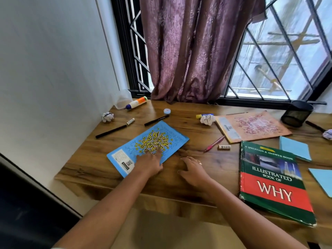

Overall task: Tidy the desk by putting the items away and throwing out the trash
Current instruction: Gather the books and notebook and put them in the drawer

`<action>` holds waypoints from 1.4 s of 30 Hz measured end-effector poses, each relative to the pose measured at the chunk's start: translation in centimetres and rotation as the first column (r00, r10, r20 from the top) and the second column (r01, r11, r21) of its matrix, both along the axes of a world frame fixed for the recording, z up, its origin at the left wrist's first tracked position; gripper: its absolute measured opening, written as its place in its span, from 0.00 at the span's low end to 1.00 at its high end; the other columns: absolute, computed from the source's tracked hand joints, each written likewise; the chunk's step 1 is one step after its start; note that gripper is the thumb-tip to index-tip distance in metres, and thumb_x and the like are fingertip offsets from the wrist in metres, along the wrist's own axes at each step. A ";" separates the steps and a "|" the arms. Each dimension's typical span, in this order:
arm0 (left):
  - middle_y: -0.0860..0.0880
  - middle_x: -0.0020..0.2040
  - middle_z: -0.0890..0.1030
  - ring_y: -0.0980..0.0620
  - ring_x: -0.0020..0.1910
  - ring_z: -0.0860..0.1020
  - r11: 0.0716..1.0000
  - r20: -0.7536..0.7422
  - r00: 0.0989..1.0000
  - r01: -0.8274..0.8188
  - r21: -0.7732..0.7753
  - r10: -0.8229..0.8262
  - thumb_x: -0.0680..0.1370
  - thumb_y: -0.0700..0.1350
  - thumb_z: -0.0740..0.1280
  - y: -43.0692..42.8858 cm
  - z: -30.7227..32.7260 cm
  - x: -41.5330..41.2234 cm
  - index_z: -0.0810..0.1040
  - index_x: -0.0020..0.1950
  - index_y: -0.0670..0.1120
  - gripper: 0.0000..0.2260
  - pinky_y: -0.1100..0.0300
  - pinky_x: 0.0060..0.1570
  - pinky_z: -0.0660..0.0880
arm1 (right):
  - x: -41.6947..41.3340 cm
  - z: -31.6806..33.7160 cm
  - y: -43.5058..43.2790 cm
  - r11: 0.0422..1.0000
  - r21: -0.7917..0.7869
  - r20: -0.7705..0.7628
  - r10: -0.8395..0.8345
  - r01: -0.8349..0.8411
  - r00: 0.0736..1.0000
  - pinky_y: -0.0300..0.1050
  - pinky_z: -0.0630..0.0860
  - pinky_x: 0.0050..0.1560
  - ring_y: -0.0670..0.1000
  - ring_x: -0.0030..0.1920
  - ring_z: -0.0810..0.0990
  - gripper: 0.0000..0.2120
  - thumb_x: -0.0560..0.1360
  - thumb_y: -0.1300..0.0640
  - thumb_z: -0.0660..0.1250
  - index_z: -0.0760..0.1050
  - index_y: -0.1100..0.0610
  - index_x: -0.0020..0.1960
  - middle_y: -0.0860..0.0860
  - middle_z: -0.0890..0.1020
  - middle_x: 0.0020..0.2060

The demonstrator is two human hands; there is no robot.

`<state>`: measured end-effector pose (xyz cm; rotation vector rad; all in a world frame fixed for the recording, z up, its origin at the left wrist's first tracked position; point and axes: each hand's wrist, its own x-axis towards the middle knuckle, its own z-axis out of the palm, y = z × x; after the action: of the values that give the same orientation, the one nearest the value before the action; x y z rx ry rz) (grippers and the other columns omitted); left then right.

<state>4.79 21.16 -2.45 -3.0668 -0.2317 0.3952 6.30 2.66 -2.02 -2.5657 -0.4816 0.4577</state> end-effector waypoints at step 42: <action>0.44 0.60 0.79 0.44 0.57 0.77 0.727 0.302 0.863 -0.105 -0.678 0.406 0.73 0.38 0.71 -4.2 3.1 2.3 0.77 0.61 0.42 0.16 0.55 0.55 0.72 | 2.2 2.4 -5.2 0.883 0.247 -0.172 -0.364 0.398 0.915 0.39 0.74 0.54 0.53 0.57 0.78 0.12 0.75 0.60 0.65 0.77 0.59 0.58 0.52 0.79 0.55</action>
<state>7.08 16.94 0.63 -3.7880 -0.6953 -0.3093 8.50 -2.50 0.34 -2.2654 0.0136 0.3687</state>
